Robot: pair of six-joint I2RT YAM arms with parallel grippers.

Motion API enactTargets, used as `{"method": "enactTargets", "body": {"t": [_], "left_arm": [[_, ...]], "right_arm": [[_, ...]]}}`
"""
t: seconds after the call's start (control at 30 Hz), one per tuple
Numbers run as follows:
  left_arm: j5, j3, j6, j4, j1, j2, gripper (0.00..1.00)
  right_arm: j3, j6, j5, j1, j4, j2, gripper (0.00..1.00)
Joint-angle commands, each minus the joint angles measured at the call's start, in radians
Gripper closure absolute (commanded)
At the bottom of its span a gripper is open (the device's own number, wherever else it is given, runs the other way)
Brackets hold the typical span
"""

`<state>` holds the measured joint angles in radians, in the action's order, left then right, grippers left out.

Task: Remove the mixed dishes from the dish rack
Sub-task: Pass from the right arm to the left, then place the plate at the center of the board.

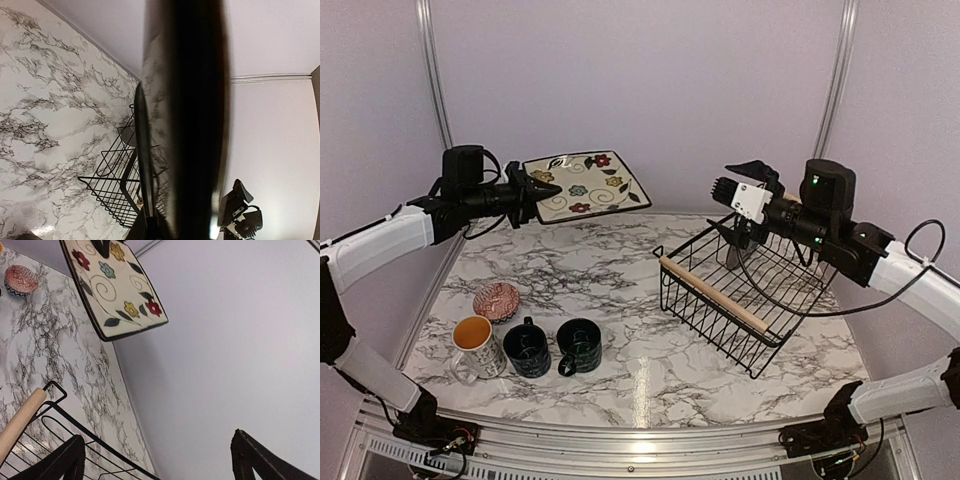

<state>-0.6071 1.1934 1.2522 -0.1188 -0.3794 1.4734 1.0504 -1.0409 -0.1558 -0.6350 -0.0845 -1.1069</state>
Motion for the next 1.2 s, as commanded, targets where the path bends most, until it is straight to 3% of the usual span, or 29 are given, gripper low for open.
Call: {"method": "enactTargets", "body": {"t": [0.0, 0.2, 0.33, 0.53, 0.9, 1.17], "left_arm": [[0.083, 0.034, -0.289, 0.038, -0.012, -0.138, 1.00], [0.245, -0.005, -0.462, 0.200, -0.014, -0.154, 1.00], [0.318, -0.012, -0.511, 0.271, -0.015, -0.112, 1.00], [0.274, -0.031, -0.513, 0.211, -0.014, -0.004, 1.00], [0.198, 0.057, -0.503, 0.146, 0.021, 0.243, 1.00], [0.172, 0.021, -0.481, 0.084, 0.051, 0.332, 1.00]], "right_arm": [[0.096, 0.487, 0.241, 0.069, 0.040, -0.066, 0.01], [0.146, 0.938, 0.384, 0.115, -0.075, -0.093, 0.01], [0.170, 1.119, 0.441, 0.126, -0.215, -0.087, 0.01], [0.142, 1.143, 0.382, 0.126, -0.295, -0.040, 0.02], [0.181, 1.207, 0.494, 0.126, -0.415, 0.004, 0.02], [0.152, 1.189, 0.538, 0.126, -0.446, -0.004, 0.01]]}}
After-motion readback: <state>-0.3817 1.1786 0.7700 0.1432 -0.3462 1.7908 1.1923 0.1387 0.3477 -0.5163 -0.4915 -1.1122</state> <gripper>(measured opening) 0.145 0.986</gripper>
